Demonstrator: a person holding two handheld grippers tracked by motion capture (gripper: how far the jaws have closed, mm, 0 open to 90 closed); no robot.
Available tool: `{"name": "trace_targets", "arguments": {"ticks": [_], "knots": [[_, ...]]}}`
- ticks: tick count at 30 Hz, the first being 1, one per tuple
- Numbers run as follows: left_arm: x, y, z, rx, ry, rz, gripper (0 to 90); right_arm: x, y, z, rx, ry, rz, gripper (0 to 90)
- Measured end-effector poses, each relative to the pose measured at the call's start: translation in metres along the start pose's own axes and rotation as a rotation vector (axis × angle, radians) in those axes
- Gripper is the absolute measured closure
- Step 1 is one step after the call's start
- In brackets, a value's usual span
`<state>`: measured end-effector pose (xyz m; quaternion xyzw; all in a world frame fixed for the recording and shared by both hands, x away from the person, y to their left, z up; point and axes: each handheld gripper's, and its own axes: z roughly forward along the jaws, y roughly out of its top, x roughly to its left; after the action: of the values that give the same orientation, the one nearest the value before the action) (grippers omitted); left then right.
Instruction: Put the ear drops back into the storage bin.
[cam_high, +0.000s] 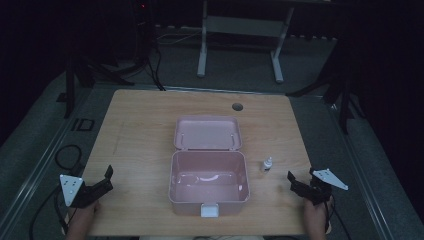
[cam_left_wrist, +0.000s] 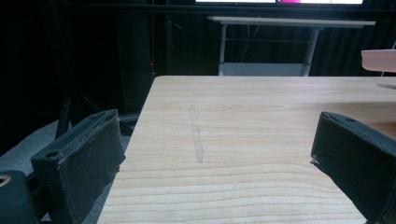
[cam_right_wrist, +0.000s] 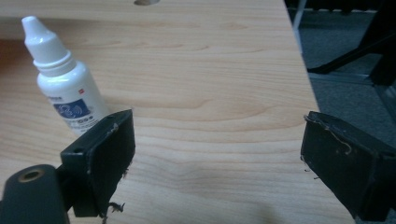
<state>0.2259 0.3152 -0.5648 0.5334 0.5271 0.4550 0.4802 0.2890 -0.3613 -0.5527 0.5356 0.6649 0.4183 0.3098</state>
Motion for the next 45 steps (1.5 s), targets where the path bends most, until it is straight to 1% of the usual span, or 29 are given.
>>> {"name": "trace_targets", "arguments": {"ticks": [1,7,8,11,14,15,16,17,18,19,20,21,22,23,24,25,26,27,29,31,32,33,36,38,39,40,44,45], "knots": [[0.0,0.0,0.0,-0.001,-0.002,0.001,2.3,0.0,0.0,0.001,0.006,0.005,-0.003,9.8],[0.0,0.0,0.0,0.001,-0.001,0.002,2.3,0.003,0.001,0.003,0.038,-0.008,-0.024,9.8],[0.0,0.0,0.0,0.001,-0.001,-0.002,2.3,0.004,0.002,0.005,0.062,-0.01,-0.031,9.8],[0.0,0.0,0.0,-0.001,-0.003,0.002,2.3,0.005,0.003,0.008,0.089,-0.008,-0.043,9.8],[0.0,0.0,0.0,-0.001,-0.003,-0.002,2.3,0.006,0.004,0.011,0.169,0.028,-0.049,9.8],[0.0,0.0,0.0,0.0,-0.002,-0.004,2.3,0.006,0.004,0.011,0.169,0.028,-0.049,9.8],[0.001,0.0,0.0,0.0,-0.003,-0.005,2.3,0.007,0.004,0.012,0.205,0.051,-0.058,9.8],[0.001,0.0,0.0,-0.001,-0.003,-0.004,2.3,0.008,0.004,0.012,0.221,0.053,-0.069,9.8],[0.001,0.0,0.0,-0.002,-0.003,-0.004,2.3,0.009,0.005,0.01,0.229,0.051,-0.078,10.3],[0.001,0.0,0.0,-0.002,-0.003,-0.004,2.3,0.009,0.006,0.009,0.237,0.06,-0.08,12.9],[0.001,0.0,0.0,-0.002,-0.002,-0.004,2.3,0.009,0.007,0.009,0.254,0.071,-0.084,12.6],[0.001,0.0,0.0,-0.002,-0.002,-0.004,2.3,0.009,0.007,0.009,0.254,0.071,-0.084,12.6],[0.001,0.0,0.0,-0.001,-0.002,-0.004,2.3,0.009,0.008,0.009,0.275,0.079,-0.087,12.7],[0.001,0.0,0.0,-0.001,-0.002,-0.004,2.3,0.009,0.008,0.009,0.275,0.079,-0.087,12.7],[0.001,0.0,0.0,-0.001,-0.002,-0.003,2.3,0.01,0.009,0.008,0.296,0.092,-0.091,12.7],[0.0,0.0,0.0,-0.001,-0.002,-0.003,2.3,0.011,0.012,0.007,0.331,0.103,-0.107,12.6],[0.0,0.0,0.0,-0.001,-0.002,-0.003,2.3,0.012,0.015,0.007,0.379,0.127,-0.114,12.4],[0.0,0.0,0.0,-0.001,-0.003,-0.003,2.3,0.012,0.016,0.007,0.4,0.129,-0.121,12.4],[0.0,0.0,0.0,0.0,-0.003,-0.004,2.3,0.013,0.019,0.006,0.43,0.124,-0.141,12.4],[0.0,0.0,0.0,-0.001,-0.004,-0.003,2.3,0.012,0.023,0.006,0.459,0.14,-0.139,12.4],[0.0,0.0,0.0,-0.001,-0.004,-0.003,2.3,0.012,0.023,0.006,0.459,0.14,-0.139,12.4],[0.0,0.0,0.0,0.0,-0.005,0.003,2.3,0.013,0.027,0.006,0.504,0.15,-0.164,12.2],[0.0,0.0,0.0,0.001,-0.007,0.003,2.3,0.016,0.031,0.006,0.586,0.158,-0.214,11.5],[0.0,0.0,0.0,0.001,-0.007,0.003,2.3,0.018,0.034,0.005,0.637,0.175,-0.231,11.5],[0.0,0.0,0.0,0.001,-0.007,0.003,2.3,0.018,0.034,0.005,0.637,0.175,-0.231,11.5],[0.0,0.0,0.0,0.001,-0.007,0.004,2.3,0.02,0.037,0.004,0.678,0.188,-0.255,11.4],[0.0,0.0,0.0,0.001,-0.005,0.002,2.3,0.025,0.045,0.002,0.75,0.206,-0.302,11.5],[0.0,0.0,0.0,0.002,-0.004,0.001,2.3,0.025,0.045,0.002,0.75,0.206,-0.302,11.5]]}}
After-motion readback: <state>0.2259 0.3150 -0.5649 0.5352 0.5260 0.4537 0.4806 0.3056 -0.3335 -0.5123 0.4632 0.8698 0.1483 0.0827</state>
